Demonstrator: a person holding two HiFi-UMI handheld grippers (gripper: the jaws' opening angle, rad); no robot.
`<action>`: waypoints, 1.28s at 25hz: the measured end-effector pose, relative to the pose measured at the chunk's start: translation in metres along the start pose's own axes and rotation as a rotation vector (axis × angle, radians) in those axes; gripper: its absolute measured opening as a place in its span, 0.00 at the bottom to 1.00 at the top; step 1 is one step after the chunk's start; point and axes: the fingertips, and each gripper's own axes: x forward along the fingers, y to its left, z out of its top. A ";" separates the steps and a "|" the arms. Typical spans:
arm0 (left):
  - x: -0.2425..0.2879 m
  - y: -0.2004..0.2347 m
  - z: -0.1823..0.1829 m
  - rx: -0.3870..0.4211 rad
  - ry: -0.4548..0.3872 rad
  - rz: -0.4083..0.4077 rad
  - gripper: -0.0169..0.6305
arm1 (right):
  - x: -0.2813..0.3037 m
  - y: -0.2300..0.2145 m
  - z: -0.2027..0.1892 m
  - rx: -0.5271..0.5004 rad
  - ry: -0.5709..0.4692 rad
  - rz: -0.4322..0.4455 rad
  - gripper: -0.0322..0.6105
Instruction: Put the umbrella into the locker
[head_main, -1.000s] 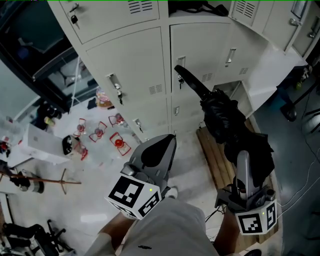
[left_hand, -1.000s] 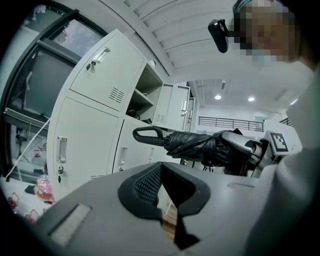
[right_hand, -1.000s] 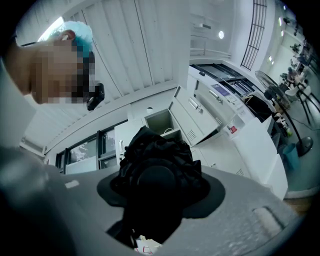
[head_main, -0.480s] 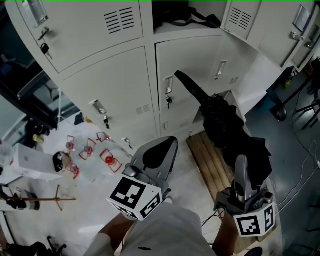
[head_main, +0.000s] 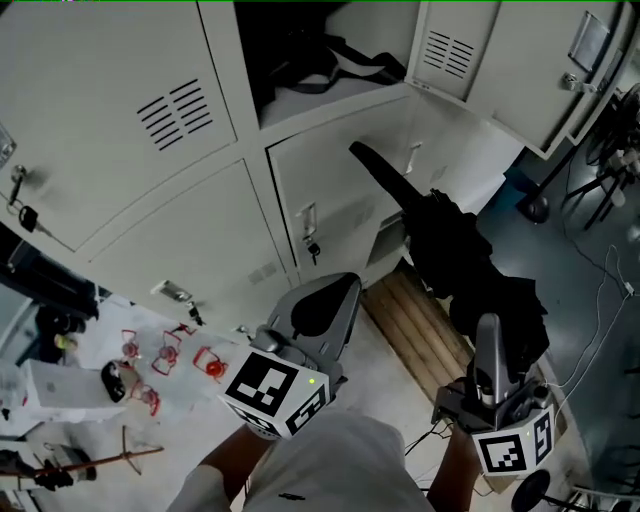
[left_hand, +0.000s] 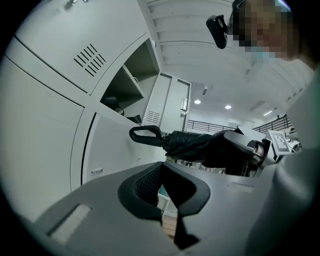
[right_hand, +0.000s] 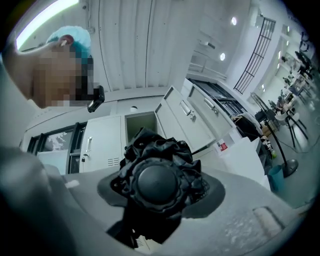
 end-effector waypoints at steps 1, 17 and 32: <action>0.005 0.003 0.002 0.002 0.000 -0.018 0.05 | 0.004 -0.001 0.001 -0.010 -0.007 -0.014 0.44; 0.055 0.040 0.009 0.024 0.040 -0.221 0.05 | 0.026 -0.009 -0.009 -0.070 -0.088 -0.223 0.44; 0.075 0.033 0.038 0.076 0.022 -0.277 0.05 | 0.042 0.002 0.027 -0.131 -0.154 -0.151 0.44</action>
